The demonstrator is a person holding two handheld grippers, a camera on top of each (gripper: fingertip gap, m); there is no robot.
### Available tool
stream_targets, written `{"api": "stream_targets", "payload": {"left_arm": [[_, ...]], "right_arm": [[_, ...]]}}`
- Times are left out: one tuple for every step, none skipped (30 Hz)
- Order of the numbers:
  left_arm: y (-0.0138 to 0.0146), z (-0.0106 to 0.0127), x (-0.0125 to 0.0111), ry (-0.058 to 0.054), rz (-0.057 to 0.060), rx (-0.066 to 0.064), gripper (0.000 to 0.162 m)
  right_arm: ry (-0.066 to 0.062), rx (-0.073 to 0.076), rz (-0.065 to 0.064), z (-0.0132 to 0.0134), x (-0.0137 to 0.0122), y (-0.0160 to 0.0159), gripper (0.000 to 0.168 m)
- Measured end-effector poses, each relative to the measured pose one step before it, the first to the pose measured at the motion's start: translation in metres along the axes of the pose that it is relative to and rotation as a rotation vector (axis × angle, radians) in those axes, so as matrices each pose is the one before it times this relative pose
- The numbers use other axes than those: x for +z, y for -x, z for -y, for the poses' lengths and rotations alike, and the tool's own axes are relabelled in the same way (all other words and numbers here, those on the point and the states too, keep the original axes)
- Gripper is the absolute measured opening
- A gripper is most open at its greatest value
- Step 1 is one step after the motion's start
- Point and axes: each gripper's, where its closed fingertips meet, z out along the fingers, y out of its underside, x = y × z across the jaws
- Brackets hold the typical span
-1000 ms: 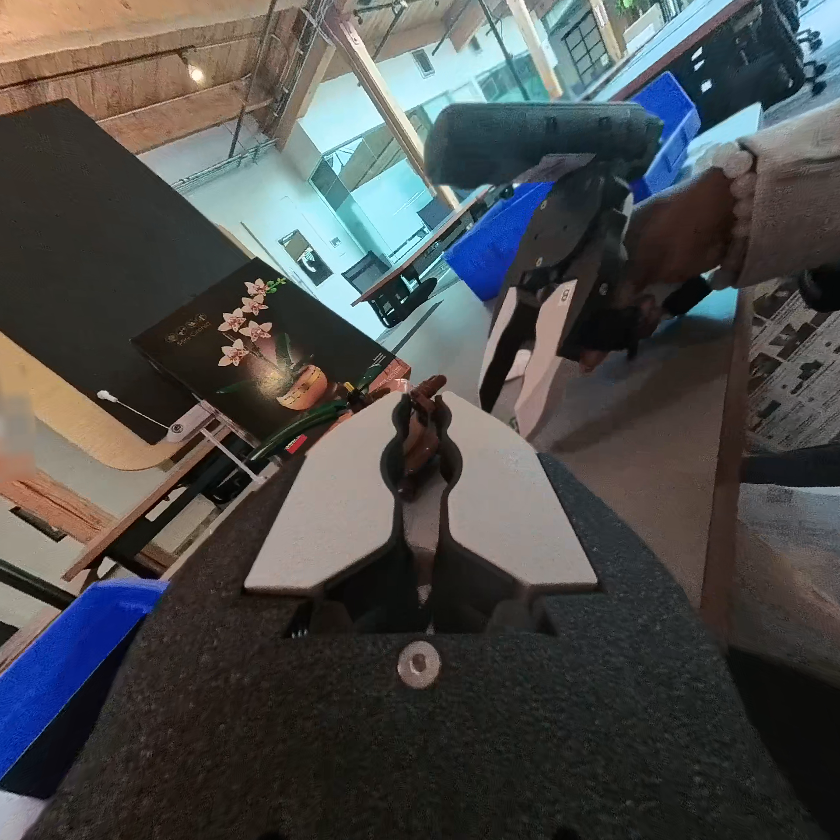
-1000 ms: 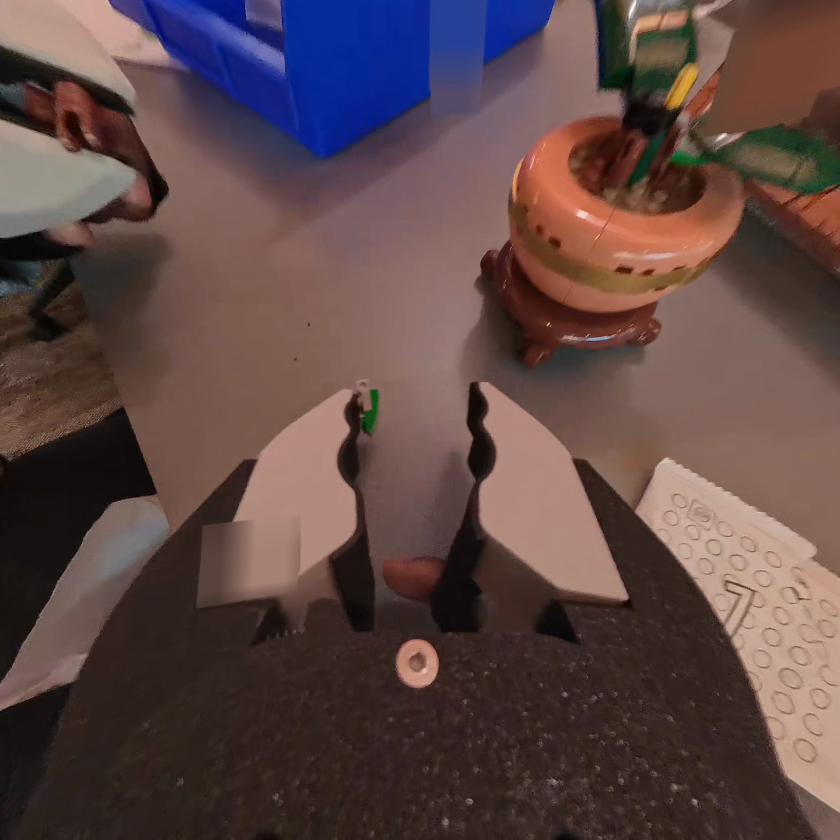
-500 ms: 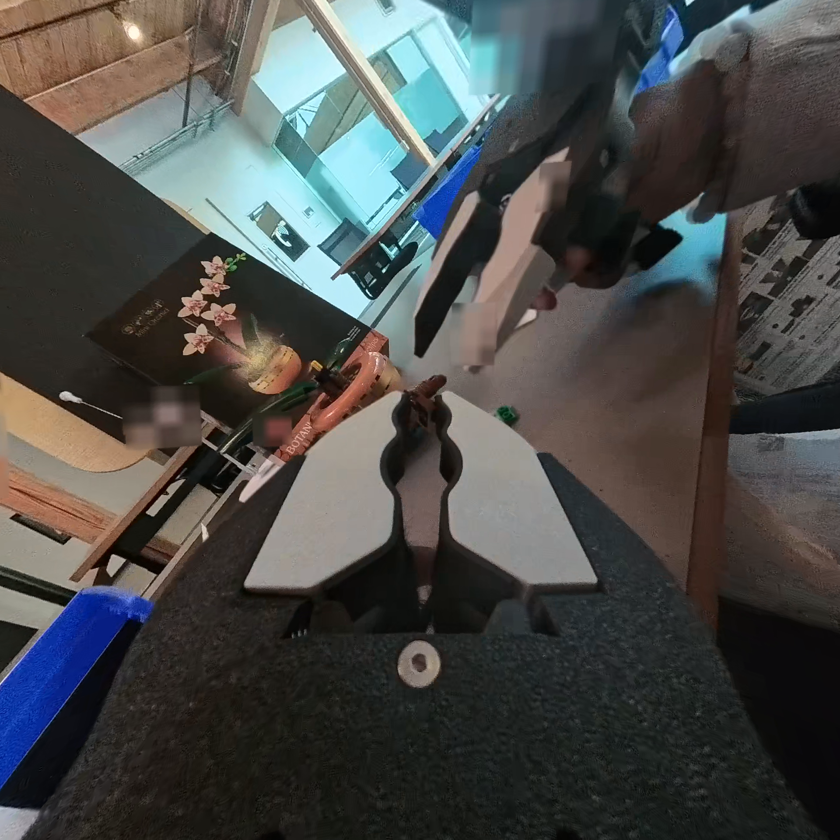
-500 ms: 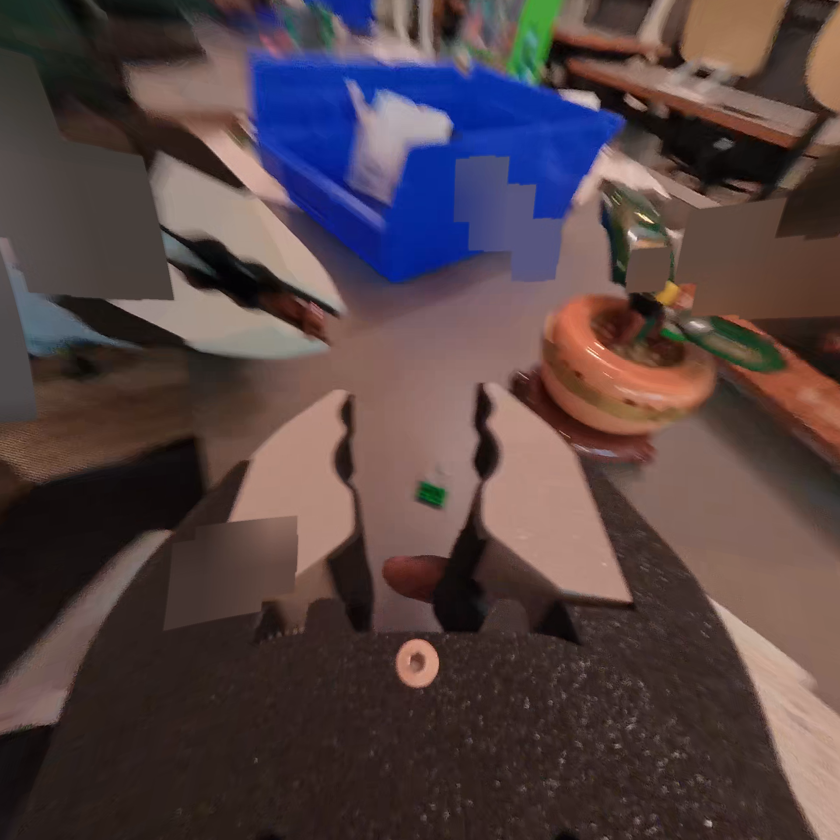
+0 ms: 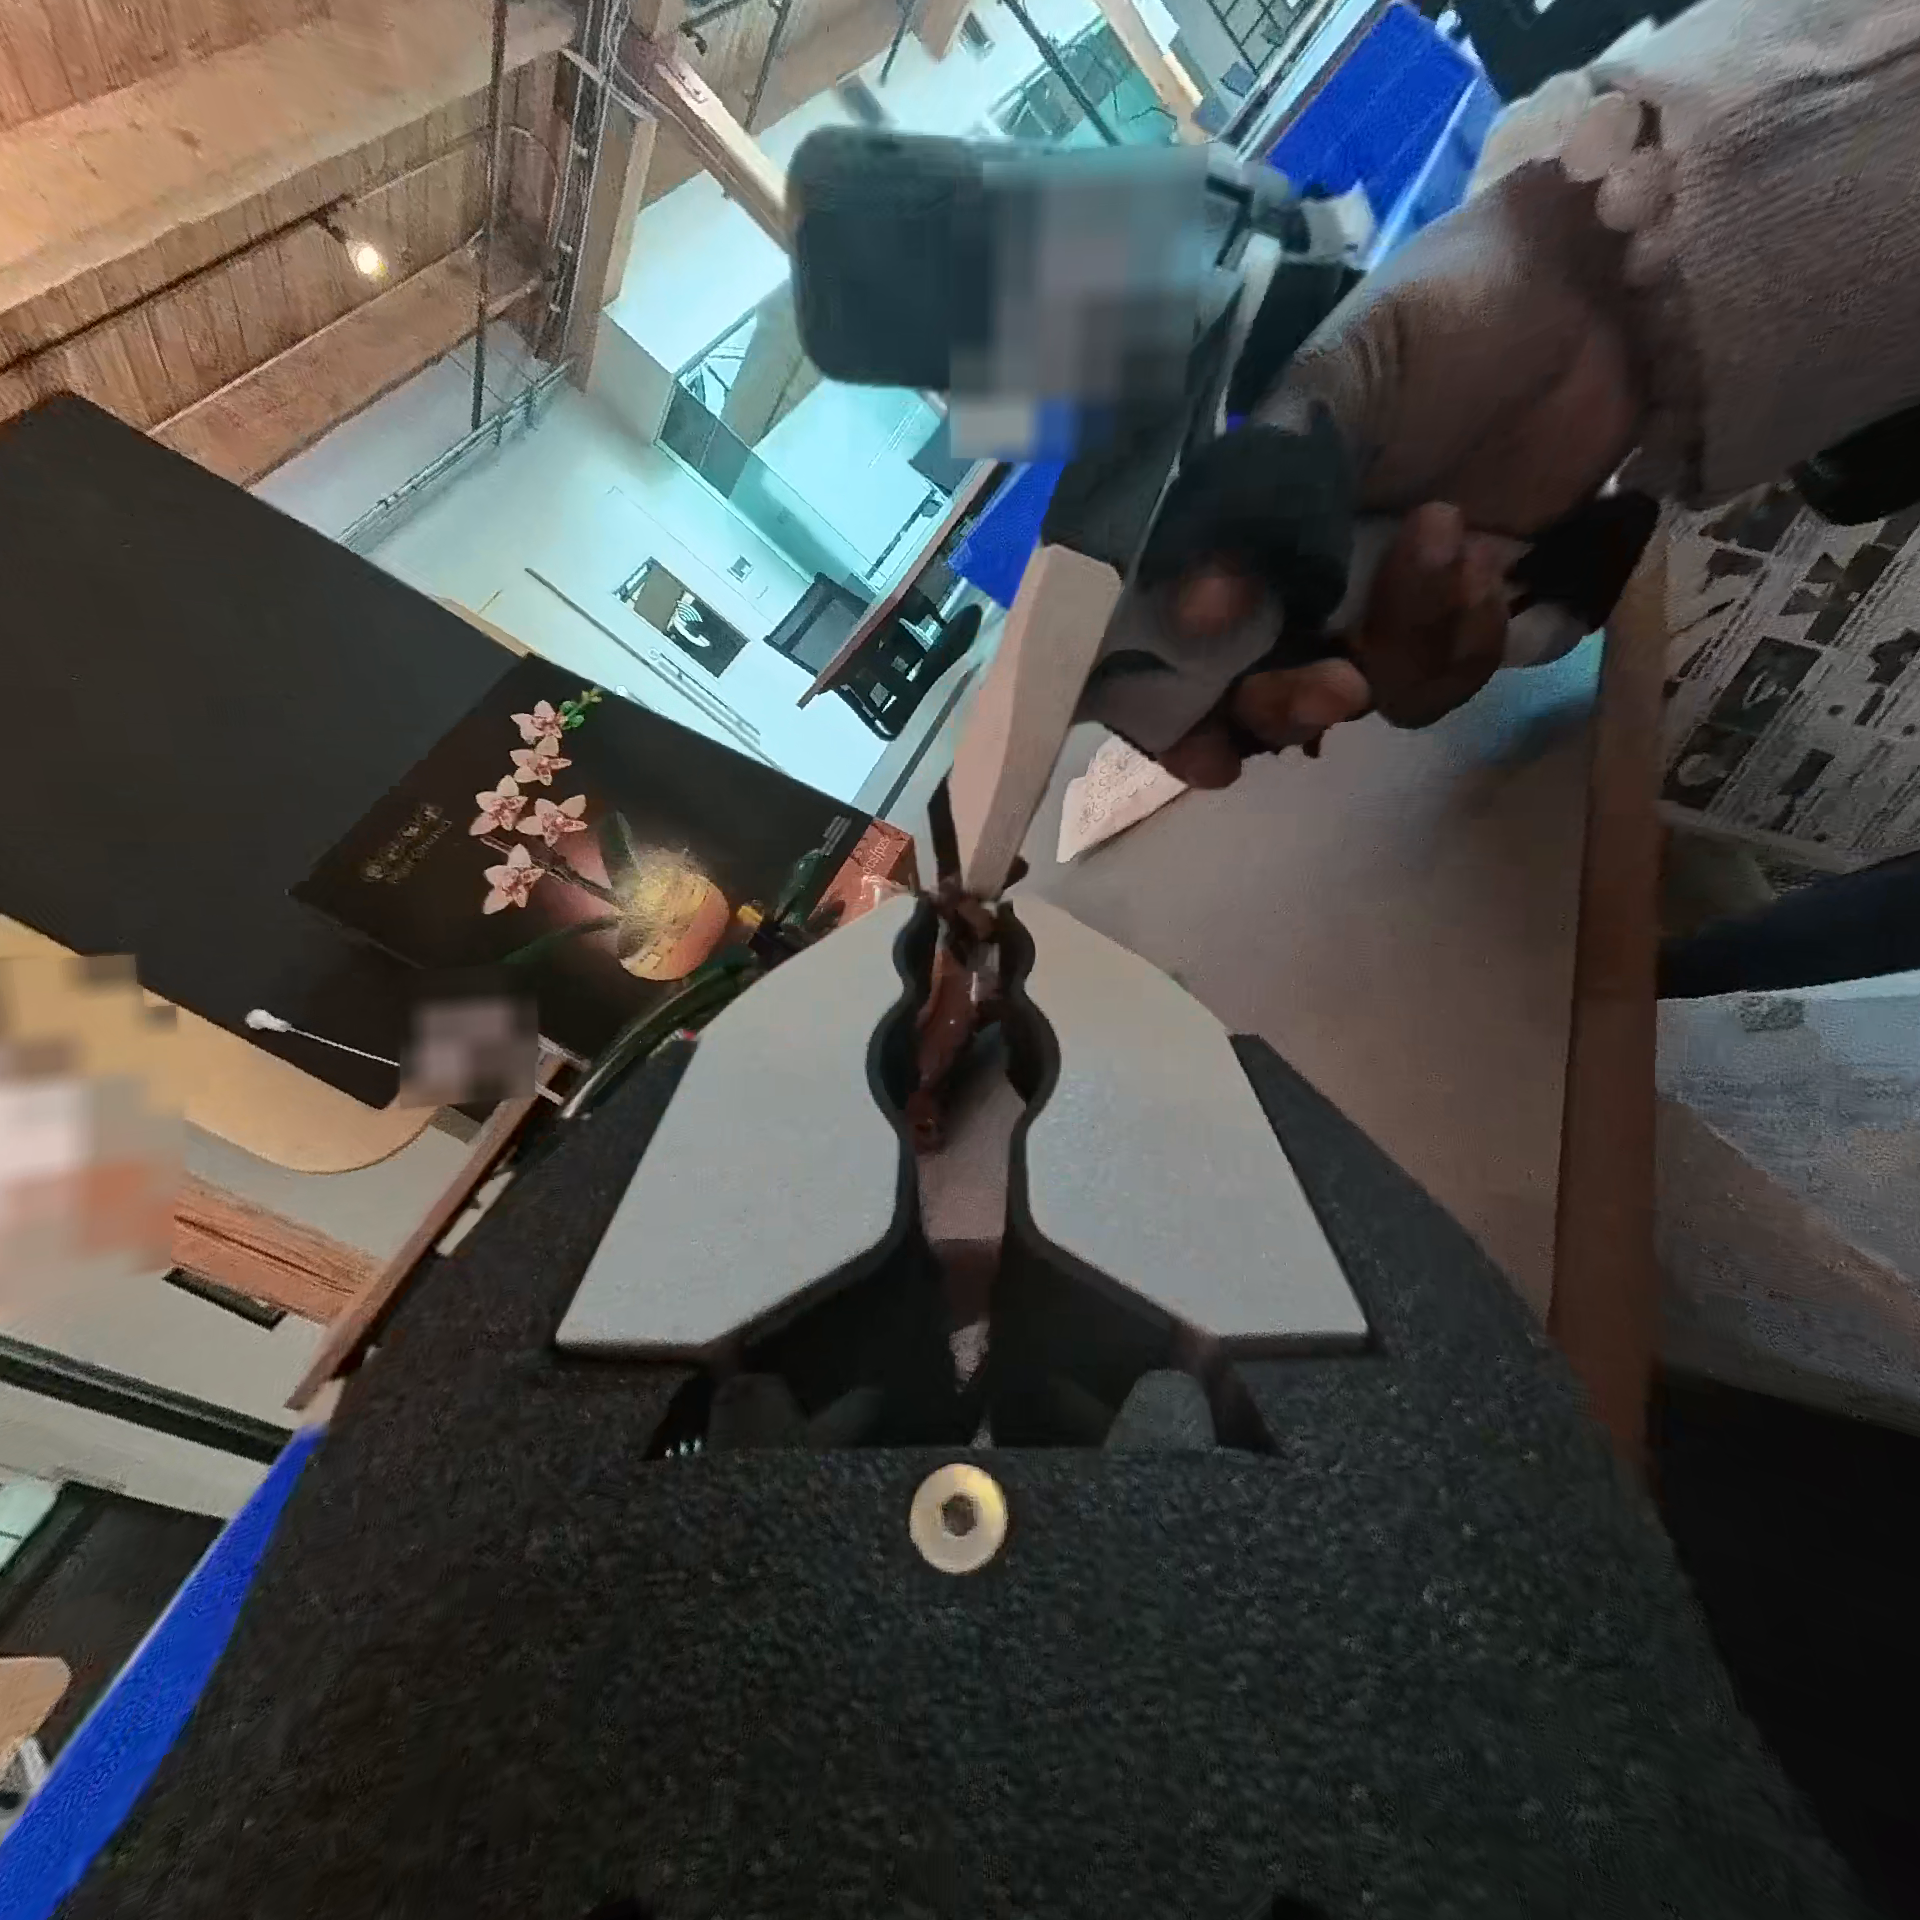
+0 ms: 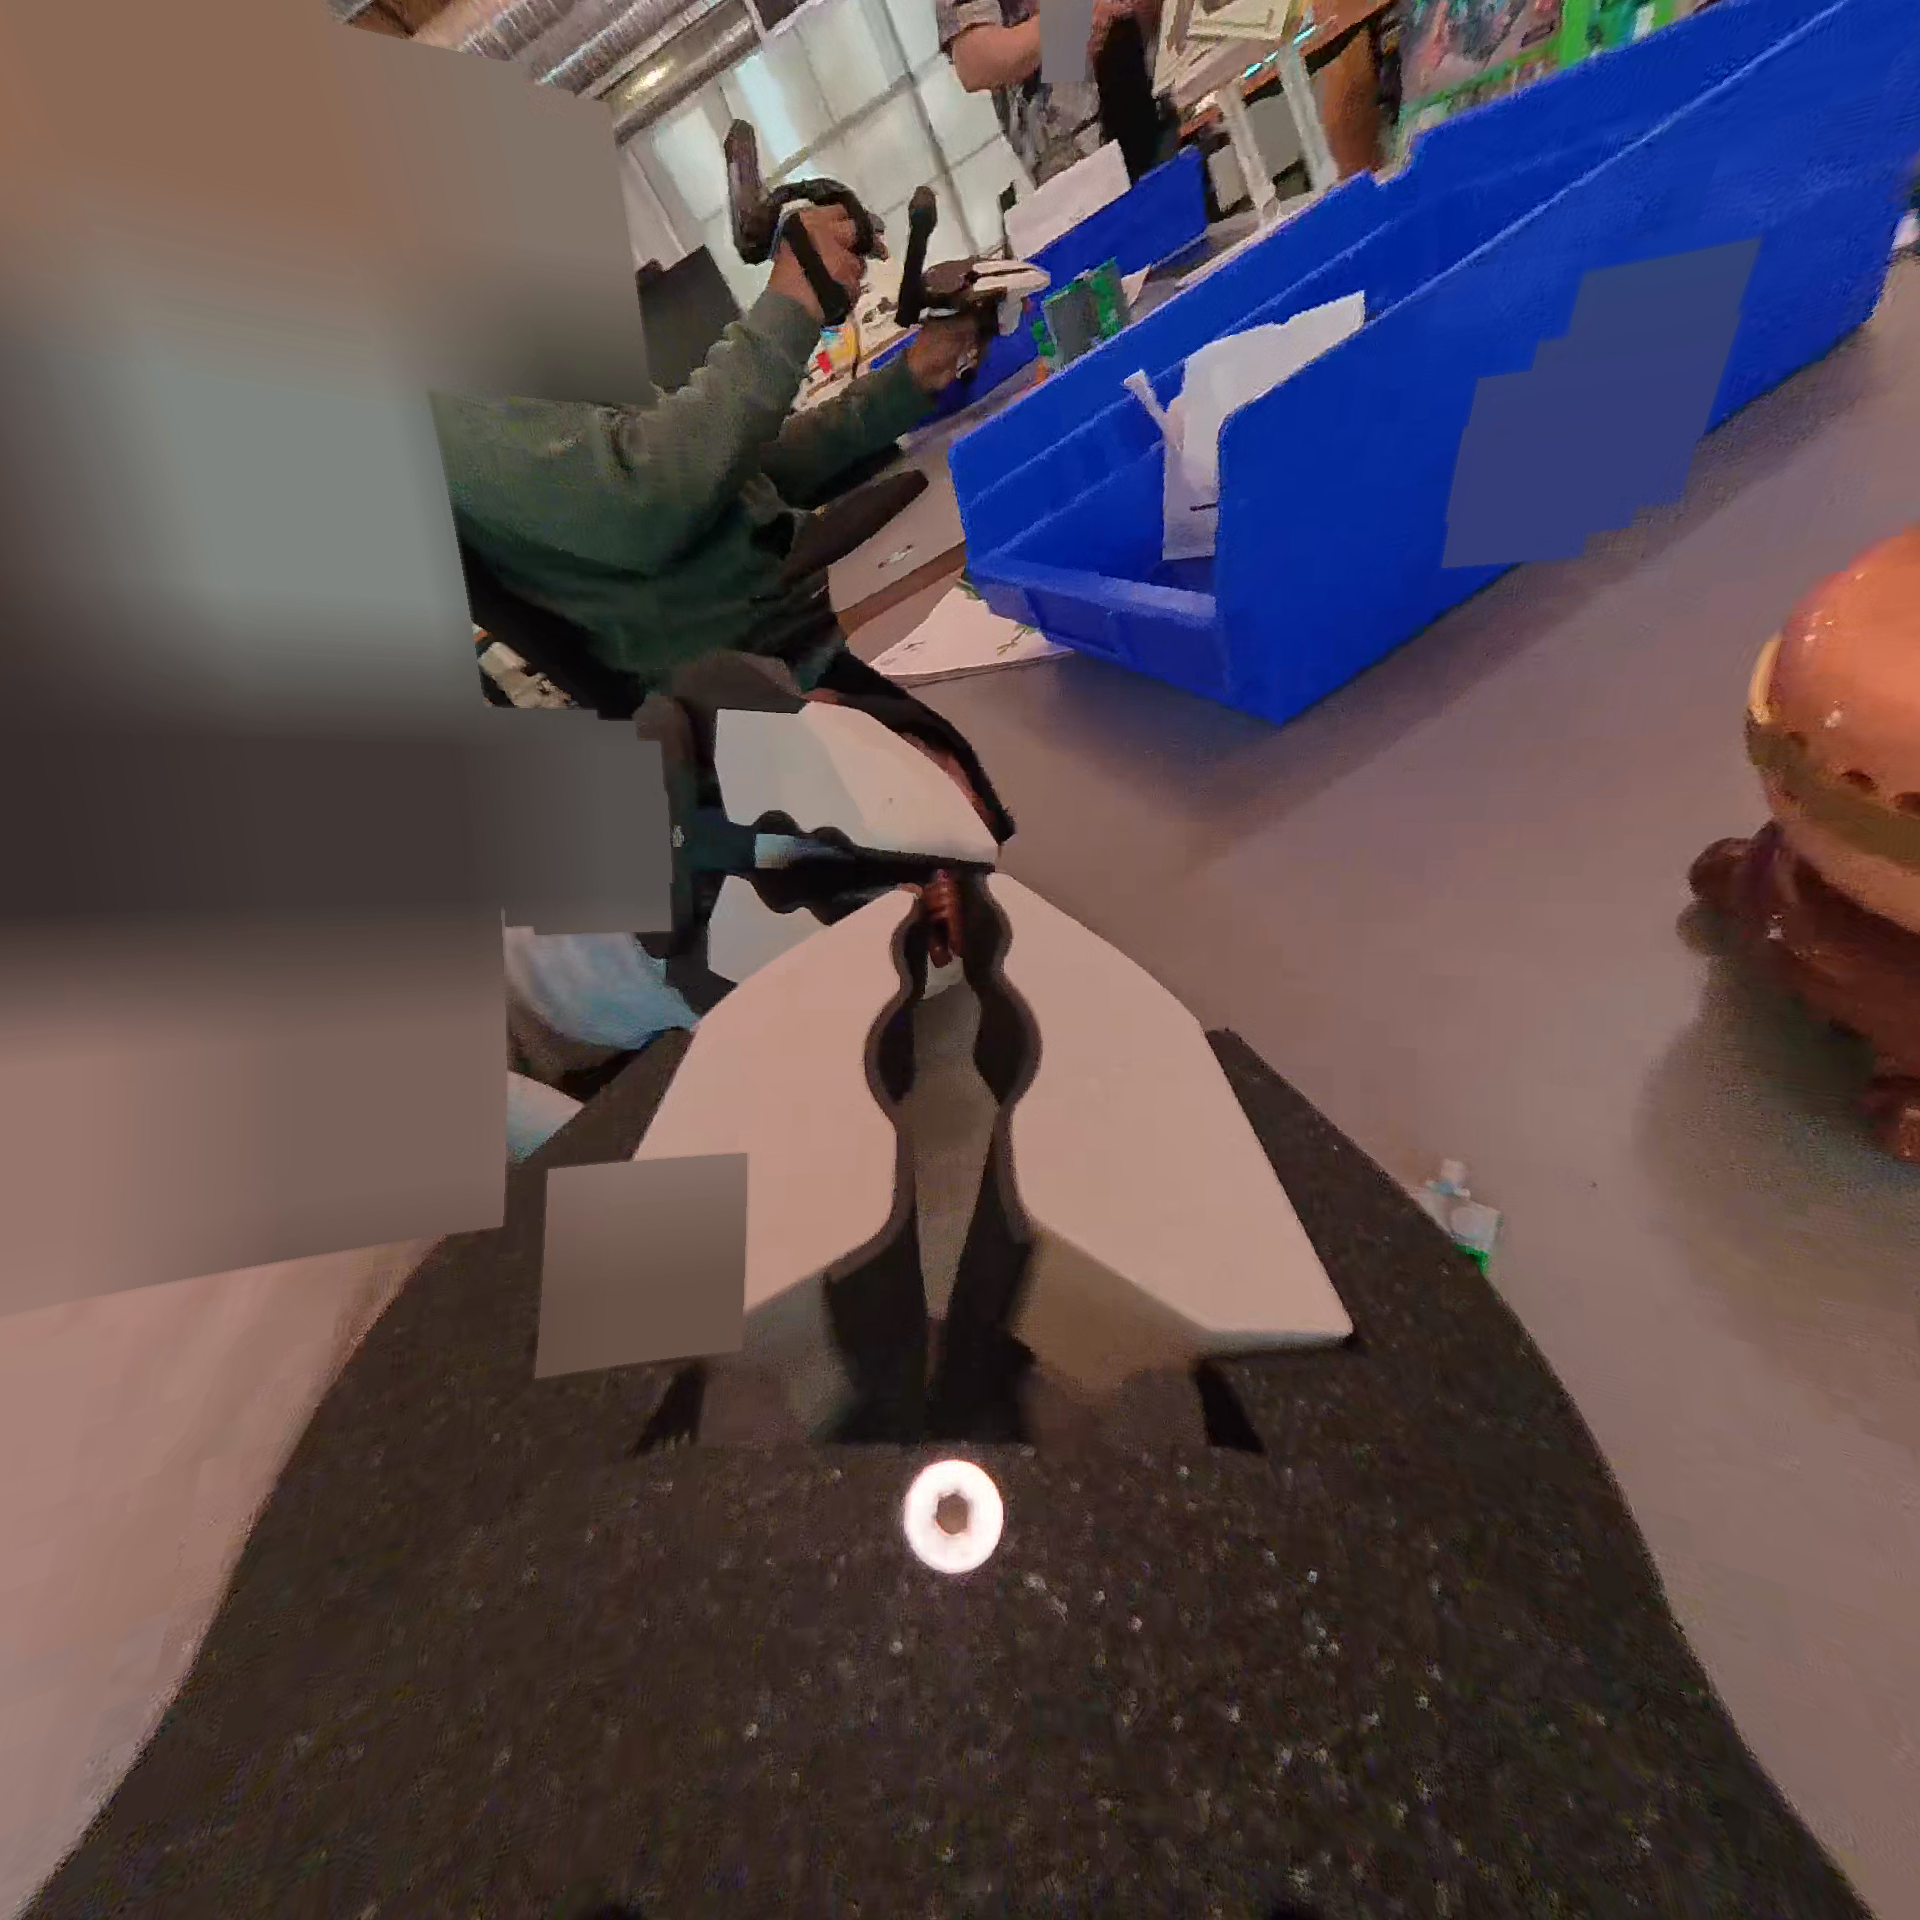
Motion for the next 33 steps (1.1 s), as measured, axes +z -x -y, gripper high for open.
{"api": "stream_targets", "payload": {"left_arm": [[0.00224, -0.00019, -0.00057, 0.0022, 0.0022, -0.0241, 0.013], [0.00229, 0.00027, -0.00127, -0.0022, 0.0007, -0.0140, 0.012], [0.00040, 0.00024, -0.00108, 0.0006, -0.0104, -0.0045, 0.006], [-0.00051, 0.00001, -0.00035, 0.0058, -0.0114, -0.0014, 0.005], [-0.00064, 0.00001, 0.00037, 0.0091, -0.0046, 0.0038, 0.005], [-0.00012, -0.00023, 0.00052, 0.0109, 0.0032, 0.0118, 0.006], [-0.00027, -0.00025, 0.00040, 0.0088, 0.0050, 0.0137, 0.009], [-0.00075, -0.00060, 0.00044, 0.0091, 0.0035, 0.0109, 0.013], [0.00008, -0.00070, 0.00053, 0.0106, 0.0076, 0.0136, 0.017], [0.00106, 0.00041, 0.00052, 0.0051, 0.0154, 0.0159, 0.018], [0.00003, 0.00159, 0.00038, -0.0020, 0.0056, 0.0148, 0.016], [-0.00189, 0.00148, 0.00031, -0.0019, -0.0082, 0.0116, 0.012], [-0.00099, 0.00057, 0.00008, 0.0020, -0.0021, 0.0062, 0.008], [-0.00088, 0.00012, -0.00036, -0.0024, -0.0060, -0.0051, 0.007], [-0.00203, -0.00043, -0.00043, -0.0023, -0.0238, -0.0240, 0.007], [-0.00240, -0.00125, -0.00005, 0.0058, -0.0355, -0.0331, 0.007], [-0.00284, -0.00187, -0.00014, 0.0131, -0.0415, -0.0331, 0.007], [-0.00320, -0.00242, 0.00011, 0.0203, -0.0454, -0.0416, 0.007], [-0.00300, -0.00251, 0.00025, 0.0183, -0.0423, -0.0493, 0.007], [-0.00197, -0.00210, 0.00047, 0.0123, -0.0317, -0.0485, 0.007], [-0.00133, -0.00201, 0.00086, 0.0131, -0.0211, -0.0447, 0.007], [-0.00008, -0.00089, 0.00060, 0.0082, -0.0090, -0.0429, 0.007], [0.00044, 0.00054, 0.00023, -0.0006, -0.0099, -0.0567, 0.007], [0.00029, 0.00127, -0.00036, -0.0087, -0.0180, -0.0700, 0.007], [0.00044, 0.00104, -0.00066, -0.0097, -0.0157, -0.0555, 0.007], [0.00096, -0.00016, -0.00006, 0.0002, 0.0016, -0.0220, 0.006], [0.00155, -0.00169, 0.00087, 0.0152, 0.0238, 0.0235, 0.006], [0.00213, -0.00206, 0.00096, 0.0211, 0.0388, 0.0547, 0.006], [0.00262, -0.00115, 0.00073, 0.0197, 0.0415, 0.0479, 0.006], [0.00257, -0.00027, 0.00034, 0.0128, 0.0347, 0.0245, 0.006], [0.00243, -0.00004, 0.00029, 0.0086, 0.0250, -0.0018, 0.006], [0.00302, -0.00041, 0.00064, 0.0128, 0.0289, 0.0013, 0.006], [0.00385, 0.00001, 0.00022, 0.0138, 0.0400, 0.0190, 0.006]], "right_arm": [[-0.0164, -0.0298, -0.0387, 0.00259, -0.00257, -0.00382, 0.006], [-0.0133, -0.0186, -0.0251, 0.00266, -0.00302, -0.00255, 0.006], [-0.0021, -0.0173, -0.0123, 0.00117, -0.00175, -0.00032, 0.006], [0.0034, -0.0176, -0.0100, 0.00050, -0.00033, 0.00074, 0.006], [0.0045, -0.0077, -0.0116, 0.00022, 0.00019, 0.00025, 0.006], [0.0098, -0.0035, -0.0122, -0.00055, -0.00002, -0.00033, 0.006], [0.0120, -0.0079, -0.0099, -0.00097, -0.00045, -0.00032, 0.006], [0.0113, 0.0006, -0.0096, -0.00124, -0.00017, -0.00031, 0.006], [0.0009, 0.0128, -0.0048, -0.00037, 0.00029, 0.00027, 0.006], [-0.0038, 0.0132, 0.0182, -0.00008, 0.00033, 0.00293, 0.006], [0.0002, 0.0299, 0.0242, -0.00088, 0.00182, 0.00354, 0.006], [-0.0057, 0.0241, 0.0144, -0.00071, 0.00136, 0.00183, 0.006], [-0.0038, 0.0101, 0.0049, -0.00067, 0.00077, 0.00021, 0.006], [0.0038, -0.0109, 0.0049, -0.00125, 0.00018, -0.00005, 0.006], [0.0106, -0.0238, -0.0003, -0.00205, -0.00091, -0.00007, 0.006], [0.0146, -0.0424, -0.0154, -0.00251, 0.00205, 0.00033, 0.006], [0.0258, -0.0719, -0.0274, -0.00286, 0.00024, -0.00050, 0.006], [0.0435, -0.1057, -0.0478, -0.00360, 0.00005, -0.00103, 0.006], [0.0511, -0.1316, -0.0634, -0.00308, 0.00009, -0.00076, 0.007], [0.0577, -0.1354, -0.0703, -0.00228, 0.00006, -0.00064, 0.007], [0.0626, -0.1406, -0.0749, -0.00221, 0.00015, -0.00097, 0.007], [0.0480, -0.1278, -0.0764, -0.00010, -0.00041, -0.00171, 0.007], [0.0296, -0.1092, -0.0671, 0.00143, -0.00095, -0.00151, 0.007], [0.0160, -0.0853, -0.0603, 0.00172, -0.00093, -0.00180, 0.006], [0.0050, -0.0549, -0.0458, 0.00204, -0.00063, -0.00123, 0.006], [0.0132, -0.0403, -0.0364, 0.00024, 0.00060, -0.00109, 0.006], [0.0301, -0.0346, -0.0248, -0.00174, 0.00185, -0.00028, 0.006], [0.0313, -0.0301, -0.0284, -0.00165, 0.00225, -0.00076, 0.006], [0.0291, -0.0240, -0.0277, -0.00162, 0.00213, -0.00117, 0.006], [0.0147, -0.0048, -0.0236, -0.00046, 0.00172, -0.00212, 0.006], [0.0146, 0.0046, -0.0140, -0.00121, 0.00215, -0.00198, 0.006], [0.0168, 0.0048, -0.0138, -0.00115, 0.00280, -0.00189, 0.006], [0.0018, -0.0046, -0.0298, 0.00134, 0.00174, -0.00321, 0.006]]}}
